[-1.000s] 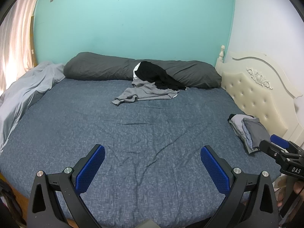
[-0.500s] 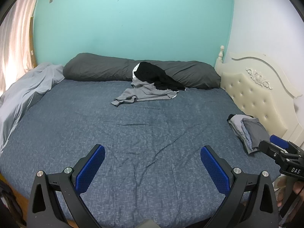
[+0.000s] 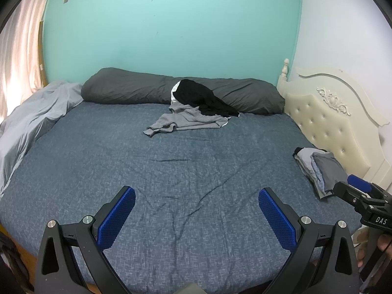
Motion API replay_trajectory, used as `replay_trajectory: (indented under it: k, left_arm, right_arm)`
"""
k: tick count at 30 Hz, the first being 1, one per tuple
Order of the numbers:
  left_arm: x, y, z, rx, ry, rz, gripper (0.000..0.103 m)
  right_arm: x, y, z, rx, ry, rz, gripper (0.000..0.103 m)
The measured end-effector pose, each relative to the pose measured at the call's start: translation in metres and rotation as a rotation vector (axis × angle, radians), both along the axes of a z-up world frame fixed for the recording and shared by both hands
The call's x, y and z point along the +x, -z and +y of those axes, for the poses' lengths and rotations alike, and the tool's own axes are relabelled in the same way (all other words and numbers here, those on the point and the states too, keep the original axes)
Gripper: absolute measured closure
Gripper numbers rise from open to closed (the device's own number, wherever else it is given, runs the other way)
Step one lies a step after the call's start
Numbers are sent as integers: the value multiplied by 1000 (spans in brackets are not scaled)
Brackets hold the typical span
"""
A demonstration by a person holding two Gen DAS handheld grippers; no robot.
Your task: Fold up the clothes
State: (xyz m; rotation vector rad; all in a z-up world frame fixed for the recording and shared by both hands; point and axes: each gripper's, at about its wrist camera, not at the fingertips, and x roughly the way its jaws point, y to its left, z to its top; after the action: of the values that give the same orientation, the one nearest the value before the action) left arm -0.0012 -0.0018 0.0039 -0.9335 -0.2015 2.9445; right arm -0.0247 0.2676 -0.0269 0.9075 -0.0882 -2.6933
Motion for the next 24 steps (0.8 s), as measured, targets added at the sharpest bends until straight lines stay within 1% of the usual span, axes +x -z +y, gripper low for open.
replay_trajectory:
  k: [24]
  left_arm:
    - [0, 1, 1, 3, 4, -1, 0]
  right_arm:
    - [-1, 0, 1, 0, -2, -5, 1]
